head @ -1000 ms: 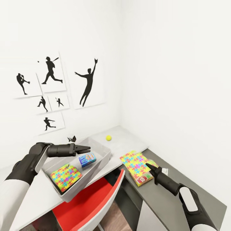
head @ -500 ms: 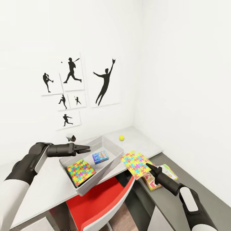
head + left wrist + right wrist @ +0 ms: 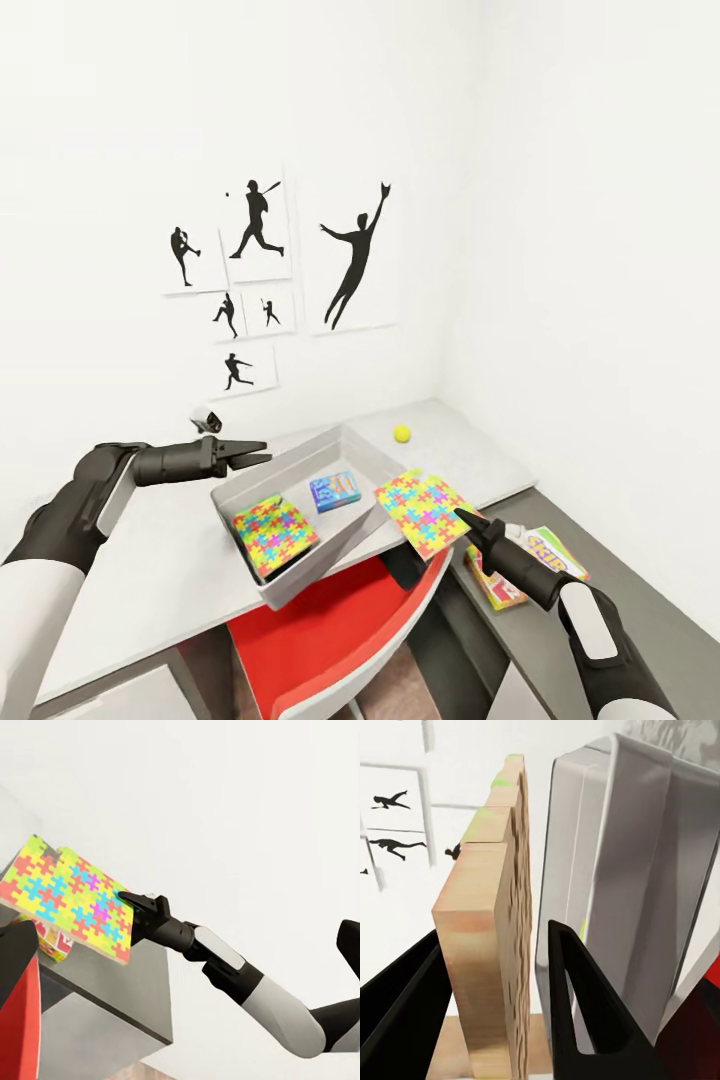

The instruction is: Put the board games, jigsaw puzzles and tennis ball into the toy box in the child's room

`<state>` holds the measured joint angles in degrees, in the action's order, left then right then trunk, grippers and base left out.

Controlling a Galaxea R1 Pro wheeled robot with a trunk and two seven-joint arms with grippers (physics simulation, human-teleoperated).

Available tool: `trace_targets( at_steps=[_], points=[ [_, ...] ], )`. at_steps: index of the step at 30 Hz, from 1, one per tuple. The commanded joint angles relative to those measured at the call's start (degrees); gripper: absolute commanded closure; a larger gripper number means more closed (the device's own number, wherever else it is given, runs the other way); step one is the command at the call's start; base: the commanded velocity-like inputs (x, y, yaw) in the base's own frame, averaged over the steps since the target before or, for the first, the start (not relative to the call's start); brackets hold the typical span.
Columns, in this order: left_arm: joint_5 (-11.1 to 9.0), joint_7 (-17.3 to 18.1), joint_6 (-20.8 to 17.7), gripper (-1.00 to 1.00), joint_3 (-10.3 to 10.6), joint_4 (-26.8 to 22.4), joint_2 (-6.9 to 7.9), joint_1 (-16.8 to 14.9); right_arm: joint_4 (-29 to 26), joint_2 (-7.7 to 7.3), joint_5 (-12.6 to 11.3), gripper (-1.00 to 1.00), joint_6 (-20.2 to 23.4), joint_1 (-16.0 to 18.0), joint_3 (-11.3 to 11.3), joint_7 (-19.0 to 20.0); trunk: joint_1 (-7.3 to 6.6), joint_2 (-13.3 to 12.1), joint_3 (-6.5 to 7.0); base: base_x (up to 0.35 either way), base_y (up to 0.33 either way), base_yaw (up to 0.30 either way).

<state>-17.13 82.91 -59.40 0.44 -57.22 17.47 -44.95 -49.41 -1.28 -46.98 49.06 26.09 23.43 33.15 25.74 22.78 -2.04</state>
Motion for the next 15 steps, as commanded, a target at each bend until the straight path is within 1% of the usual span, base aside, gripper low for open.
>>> trace_targets(
  at_steps=[1, 15],
  points=[
    [-0.1, 0.1, -0.6, -1.00, 0.0, 0.0, 0.02, -0.1, 0.0, 0.02, 0.1, 1.00, 0.3, 0.1, 0.2, 0.2, 0.05, 0.1, -0.14, 0.036, 0.000, 0.003],
    [-0.1, 0.2, -0.6, -1.00, 0.0, 0.0, -0.01, 0.0, 0.0, -0.08, 0.0, 1.00, 0.4, 0.1, 0.2, 0.2, 0.05, 0.1, -0.14, 0.004, 0.000, 0.000]
  ],
)
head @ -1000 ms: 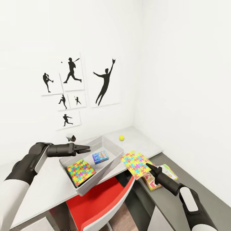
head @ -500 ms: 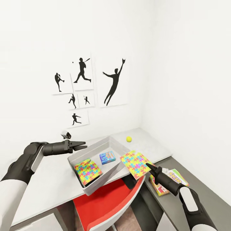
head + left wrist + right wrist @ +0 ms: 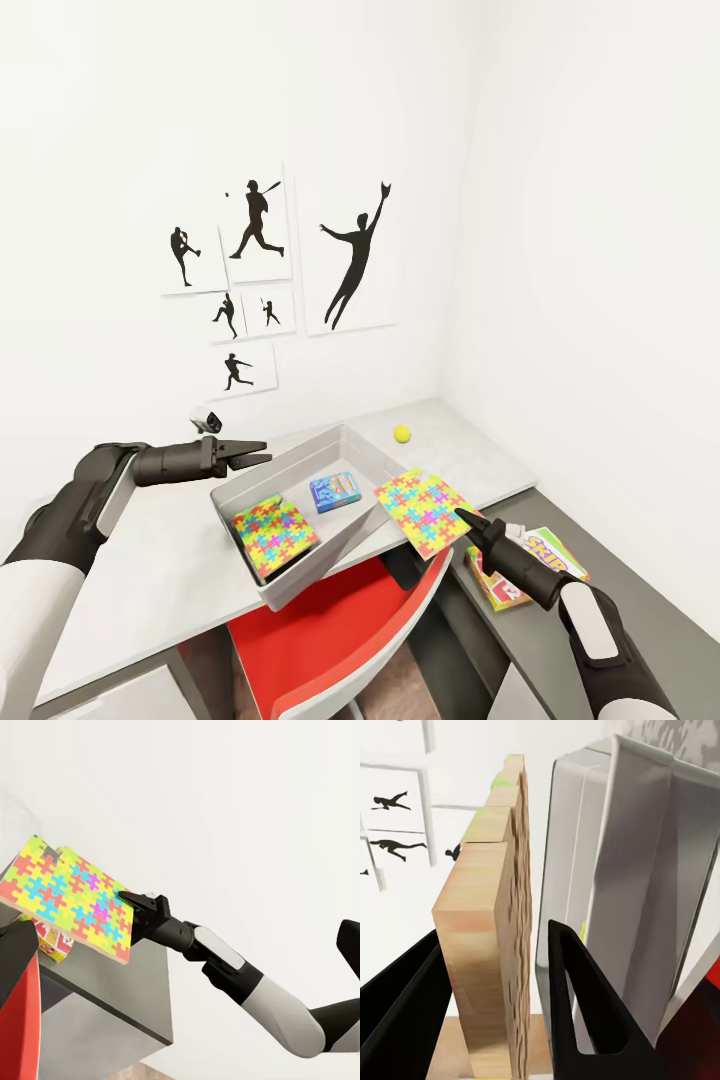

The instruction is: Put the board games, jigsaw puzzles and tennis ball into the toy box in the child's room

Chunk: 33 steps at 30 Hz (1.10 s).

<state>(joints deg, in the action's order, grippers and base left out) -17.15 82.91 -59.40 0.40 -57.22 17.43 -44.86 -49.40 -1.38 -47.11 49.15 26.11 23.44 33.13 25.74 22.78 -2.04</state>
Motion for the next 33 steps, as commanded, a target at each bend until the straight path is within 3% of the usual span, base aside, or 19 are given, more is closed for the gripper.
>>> trace_targets(
  at_steps=[1, 11, 23, 33],
  points=[
    [-0.1, 0.1, -0.6, -1.00, 0.0, 0.0, 0.04, -0.1, 0.0, 0.05, 0.1, 1.00, 0.3, 0.1, 0.1, 0.2, 0.04, 0.1, -0.14, 0.000, 0.000, 0.000],
    [-0.1, 0.1, -0.6, -1.00, 0.0, 0.0, -0.01, -0.1, 0.0, 0.09, 0.1, 1.00, 0.3, 0.1, 0.1, 0.2, 0.04, 0.1, -0.14, 0.030, 0.000, 0.000],
    [-0.1, 0.1, -0.6, -1.00, 0.0, 0.0, -0.03, 0.0, -0.1, 0.15, 0.1, 1.00, 0.3, 0.1, 0.1, 0.2, 0.04, 0.1, -0.14, 0.265, 0.066, 0.006],
    [-0.1, 0.1, -0.6, -1.00, 0.0, 0.0, -0.03, 0.0, -0.1, 0.12, 0.1, 1.00, 0.3, 0.1, 0.1, 0.2, 0.04, 0.1, -0.14, 0.176, 0.003, 0.224]
  ],
)
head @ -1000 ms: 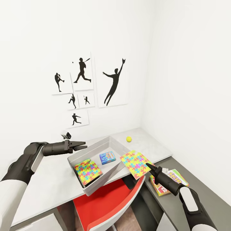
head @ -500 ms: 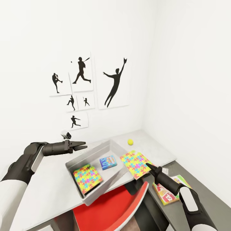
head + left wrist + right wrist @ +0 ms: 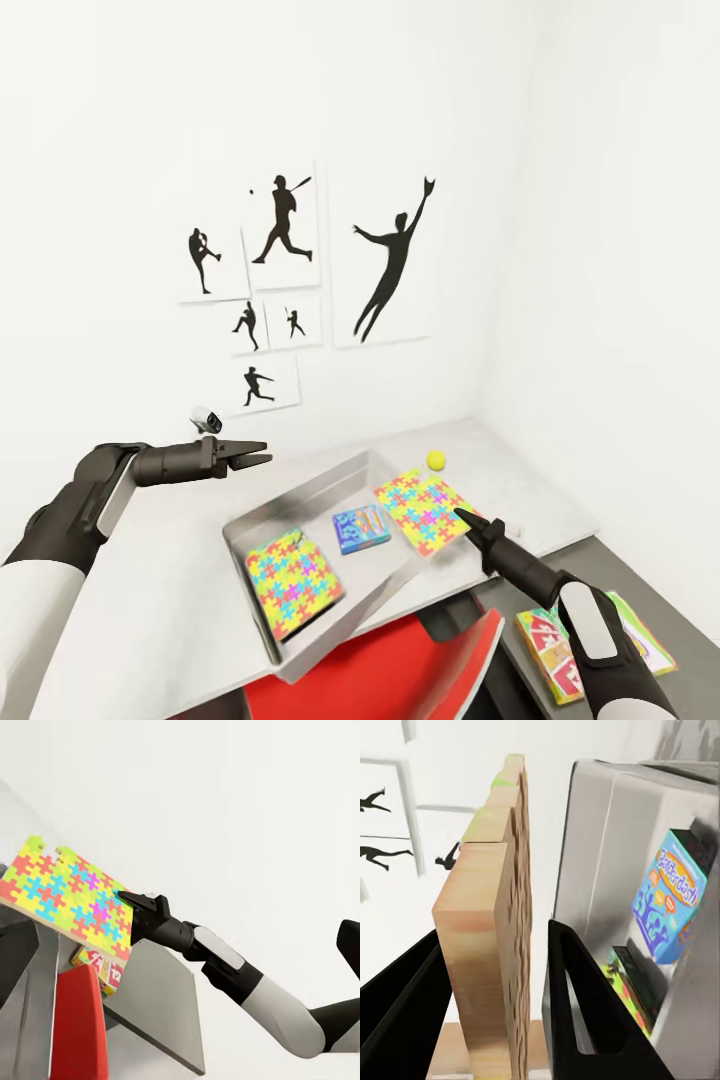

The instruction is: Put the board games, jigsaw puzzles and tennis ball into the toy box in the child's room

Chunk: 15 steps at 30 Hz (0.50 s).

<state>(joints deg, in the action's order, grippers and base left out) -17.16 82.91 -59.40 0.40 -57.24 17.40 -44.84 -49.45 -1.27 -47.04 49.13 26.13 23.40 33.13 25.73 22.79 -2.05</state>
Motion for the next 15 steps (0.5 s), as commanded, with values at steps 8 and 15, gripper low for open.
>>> trace_targets(
  at_steps=[8, 15],
  points=[
    [-0.1, 0.1, -0.6, -1.00, 0.0, 0.0, 0.02, -0.1, 0.0, 0.03, 0.0, 1.00, 0.4, 0.1, 0.2, 0.2, 0.05, 0.1, -0.13, 0.179, 0.000, 0.151],
    [-0.1, 0.1, -0.6, -1.00, 0.0, 0.0, 0.01, -0.1, 0.0, 0.02, 0.0, 1.00, 0.4, 0.1, 0.2, 0.2, 0.05, 0.1, -0.13, 0.190, 0.000, 0.006]
  ],
)
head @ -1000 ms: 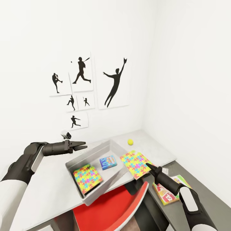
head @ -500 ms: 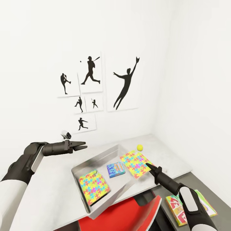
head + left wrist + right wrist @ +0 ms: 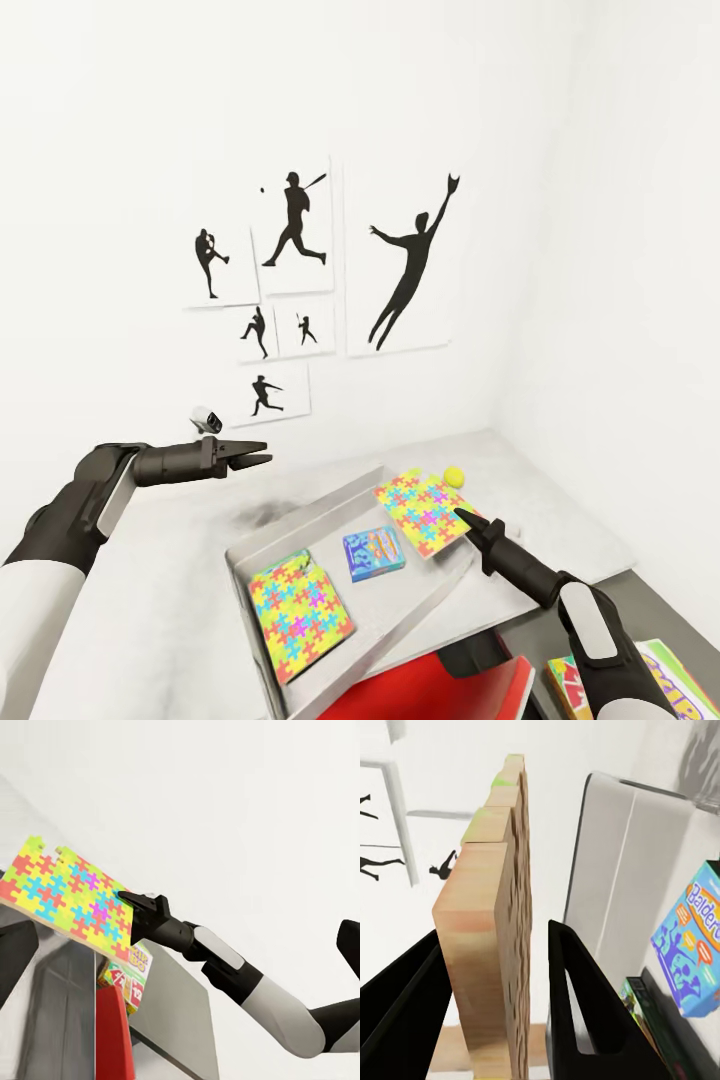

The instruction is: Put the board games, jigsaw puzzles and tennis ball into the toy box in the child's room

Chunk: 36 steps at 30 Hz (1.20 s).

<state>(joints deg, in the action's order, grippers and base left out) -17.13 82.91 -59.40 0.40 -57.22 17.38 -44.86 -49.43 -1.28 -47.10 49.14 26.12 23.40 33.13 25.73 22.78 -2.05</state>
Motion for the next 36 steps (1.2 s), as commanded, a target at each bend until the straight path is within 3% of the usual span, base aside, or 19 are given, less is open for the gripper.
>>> trace_targets(
  at_steps=[1, 32, 36],
  points=[
    [-0.1, 0.1, -0.6, -1.00, 0.0, 0.0, 0.02, -0.1, 0.0, 0.00, 0.1, 1.00, 0.3, 0.1, 0.2, 0.2, 0.05, 0.1, -0.13, 0.091, 0.000, 0.001],
    [-0.1, 0.1, -0.6, -1.00, 0.0, 0.0, 0.05, -0.1, 0.0, -0.16, 0.6, 1.00, 0.1, 0.1, -0.3, -0.7, 0.05, 0.1, -0.13, 0.020, 0.000, 0.000],
    [-0.1, 0.1, -0.6, -1.00, 0.0, 0.0, 0.03, -0.1, -0.1, -0.66, 2.2, 1.00, 0.1, 0.2, -3.4, -2.5, 0.05, 0.1, -0.13, 0.000, 0.000, 0.000]
  ],
)
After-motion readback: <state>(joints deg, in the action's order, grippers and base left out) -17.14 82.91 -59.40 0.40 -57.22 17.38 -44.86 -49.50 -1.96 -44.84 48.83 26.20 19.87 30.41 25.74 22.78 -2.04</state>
